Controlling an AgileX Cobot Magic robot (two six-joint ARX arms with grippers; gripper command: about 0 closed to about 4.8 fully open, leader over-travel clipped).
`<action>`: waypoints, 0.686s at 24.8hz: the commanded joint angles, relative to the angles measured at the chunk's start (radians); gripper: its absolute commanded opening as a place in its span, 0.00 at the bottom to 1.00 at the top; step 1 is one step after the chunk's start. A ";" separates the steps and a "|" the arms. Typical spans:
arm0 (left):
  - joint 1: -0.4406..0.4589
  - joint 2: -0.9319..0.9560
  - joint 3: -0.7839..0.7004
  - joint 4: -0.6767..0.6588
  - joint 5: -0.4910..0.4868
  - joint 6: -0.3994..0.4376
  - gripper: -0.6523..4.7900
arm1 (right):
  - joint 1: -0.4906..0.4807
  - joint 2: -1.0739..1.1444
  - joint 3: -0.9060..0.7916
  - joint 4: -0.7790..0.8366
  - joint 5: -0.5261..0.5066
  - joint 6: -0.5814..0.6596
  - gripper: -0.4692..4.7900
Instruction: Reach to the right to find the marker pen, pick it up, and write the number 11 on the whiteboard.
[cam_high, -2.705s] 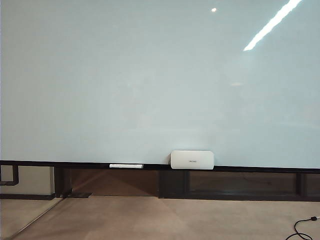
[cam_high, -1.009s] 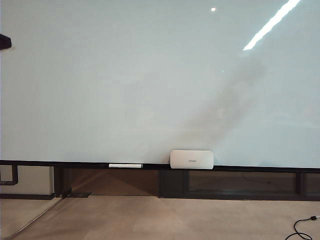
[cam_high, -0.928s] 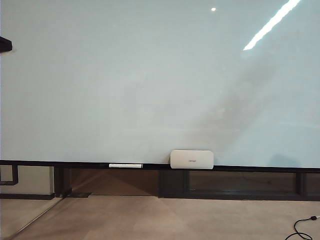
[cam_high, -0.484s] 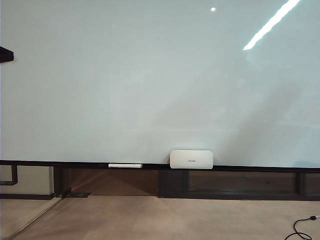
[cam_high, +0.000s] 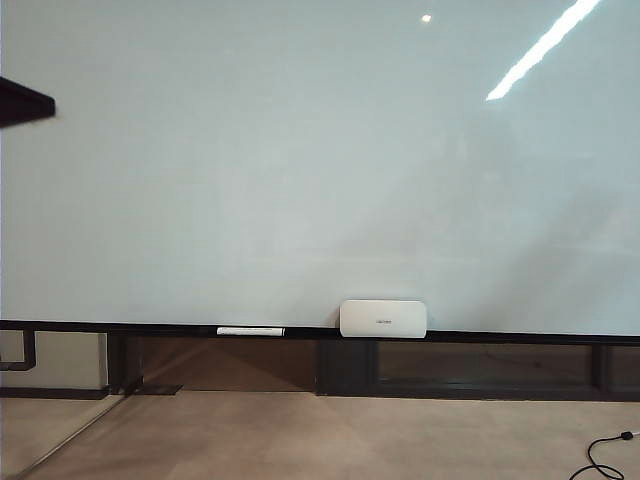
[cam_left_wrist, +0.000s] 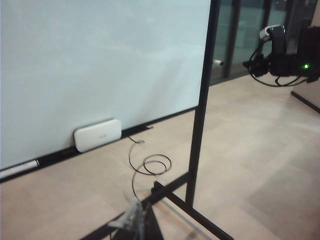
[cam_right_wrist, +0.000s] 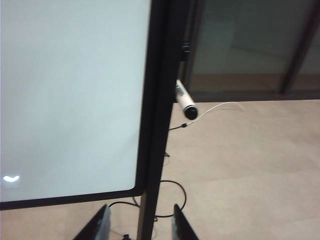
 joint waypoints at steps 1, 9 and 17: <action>-0.001 0.156 0.043 0.099 0.024 0.006 0.11 | -0.002 -0.003 0.005 0.064 0.010 -0.002 0.39; -0.092 0.497 0.214 0.214 0.019 0.042 0.11 | -0.004 0.051 0.044 0.062 0.013 -0.001 0.82; -0.148 0.616 0.281 0.288 -0.003 0.027 0.11 | -0.060 0.128 0.126 0.106 -0.076 -0.008 0.82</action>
